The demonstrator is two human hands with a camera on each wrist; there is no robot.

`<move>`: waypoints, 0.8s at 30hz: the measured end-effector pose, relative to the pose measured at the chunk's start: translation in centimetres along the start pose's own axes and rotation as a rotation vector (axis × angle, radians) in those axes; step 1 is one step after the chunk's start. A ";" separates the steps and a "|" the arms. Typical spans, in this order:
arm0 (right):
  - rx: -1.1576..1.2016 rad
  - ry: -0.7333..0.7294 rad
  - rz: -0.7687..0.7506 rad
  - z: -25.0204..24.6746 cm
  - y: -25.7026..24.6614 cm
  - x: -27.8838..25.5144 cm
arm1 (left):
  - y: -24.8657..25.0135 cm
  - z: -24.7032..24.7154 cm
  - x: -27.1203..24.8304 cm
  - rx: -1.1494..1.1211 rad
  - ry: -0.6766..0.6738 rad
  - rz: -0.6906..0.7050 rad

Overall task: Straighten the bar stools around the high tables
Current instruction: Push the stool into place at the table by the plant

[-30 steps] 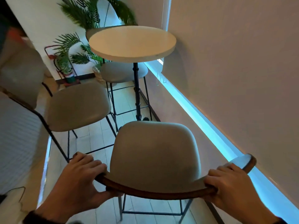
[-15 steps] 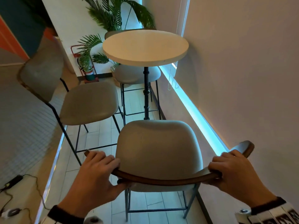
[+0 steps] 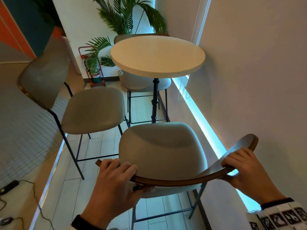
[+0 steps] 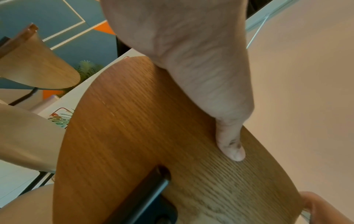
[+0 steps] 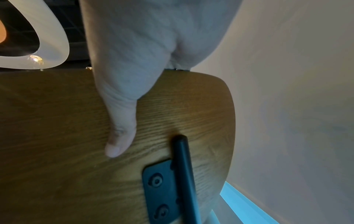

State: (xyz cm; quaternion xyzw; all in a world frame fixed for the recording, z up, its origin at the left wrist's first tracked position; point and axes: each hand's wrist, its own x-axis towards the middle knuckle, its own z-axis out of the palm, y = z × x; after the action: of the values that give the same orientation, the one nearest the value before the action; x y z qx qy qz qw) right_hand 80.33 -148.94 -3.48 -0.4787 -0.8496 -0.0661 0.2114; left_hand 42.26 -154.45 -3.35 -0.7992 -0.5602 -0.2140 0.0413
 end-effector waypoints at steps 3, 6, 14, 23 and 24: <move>-0.011 -0.005 -0.022 0.2 0.1 1.1 | -1.1 0.1 0.8 -0.014 0.014 0.003; -0.005 0.009 -0.026 0.4 -0.2 1.5 | -1.9 0.2 1.2 -0.023 0.009 0.012; 0.001 0.009 0.002 0.8 -1.5 0.5 | -2.6 0.4 0.2 -0.015 -0.003 0.031; 0.049 -0.067 0.022 0.0 -0.6 0.9 | -1.7 0.4 0.6 -0.039 -0.005 0.008; 0.051 -0.057 0.020 0.0 -0.6 0.9 | -1.6 0.3 0.6 -0.041 -0.004 -0.002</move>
State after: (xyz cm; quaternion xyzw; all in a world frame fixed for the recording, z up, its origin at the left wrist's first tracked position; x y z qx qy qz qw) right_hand 79.43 -148.50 -3.08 -0.4833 -0.8518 -0.0288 0.2000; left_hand 41.09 -153.26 -3.68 -0.7997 -0.5566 -0.2238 0.0235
